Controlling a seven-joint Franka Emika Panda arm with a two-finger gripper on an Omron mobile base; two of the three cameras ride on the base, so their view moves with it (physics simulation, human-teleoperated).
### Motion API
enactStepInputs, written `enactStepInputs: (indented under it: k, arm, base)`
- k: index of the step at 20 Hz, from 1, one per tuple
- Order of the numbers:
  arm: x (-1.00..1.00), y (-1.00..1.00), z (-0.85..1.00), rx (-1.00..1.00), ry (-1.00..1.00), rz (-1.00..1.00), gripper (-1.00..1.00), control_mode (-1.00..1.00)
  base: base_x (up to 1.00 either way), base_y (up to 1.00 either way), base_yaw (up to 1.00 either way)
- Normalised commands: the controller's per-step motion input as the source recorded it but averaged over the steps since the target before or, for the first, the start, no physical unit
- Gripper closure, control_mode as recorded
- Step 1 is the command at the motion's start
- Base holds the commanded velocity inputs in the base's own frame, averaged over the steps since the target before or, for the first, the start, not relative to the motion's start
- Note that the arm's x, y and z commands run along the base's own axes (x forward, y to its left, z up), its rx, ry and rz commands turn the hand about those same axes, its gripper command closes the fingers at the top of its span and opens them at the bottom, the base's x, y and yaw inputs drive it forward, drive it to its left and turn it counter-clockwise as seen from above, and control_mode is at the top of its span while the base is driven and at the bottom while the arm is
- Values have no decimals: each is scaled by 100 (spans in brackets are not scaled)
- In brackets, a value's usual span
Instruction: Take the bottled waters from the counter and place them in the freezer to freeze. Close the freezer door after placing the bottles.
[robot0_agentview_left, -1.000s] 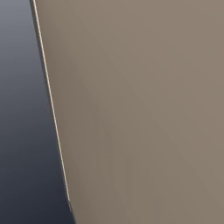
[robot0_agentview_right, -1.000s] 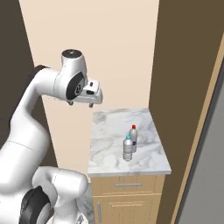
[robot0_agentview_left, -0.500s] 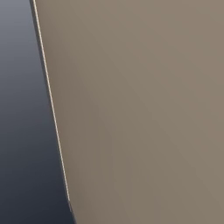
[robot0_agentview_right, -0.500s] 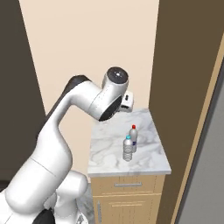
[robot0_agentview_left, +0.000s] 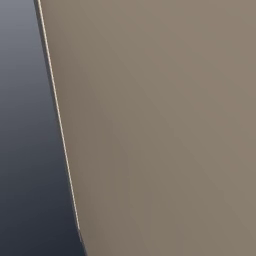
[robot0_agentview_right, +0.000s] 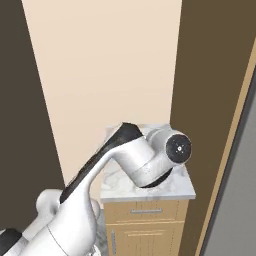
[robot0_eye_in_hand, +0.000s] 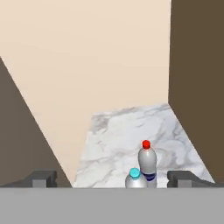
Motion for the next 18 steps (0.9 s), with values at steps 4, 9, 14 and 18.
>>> enactStepInputs:
  k: [4,9,14,18]
  arm:
    - [-72,-35,-88,0,-36,8,-100,-100]
    - [-18,-44,-74,-2,-30,16,-100,-100]
    - [0,-12,-23,0,-32,27,-100,-100]
    - [0,0,-32,0,-9,24,-100,-100]
  base:
    - [0,0,0]
    - [0,0,0]
    - [0,0,0]
    - [0,0,0]
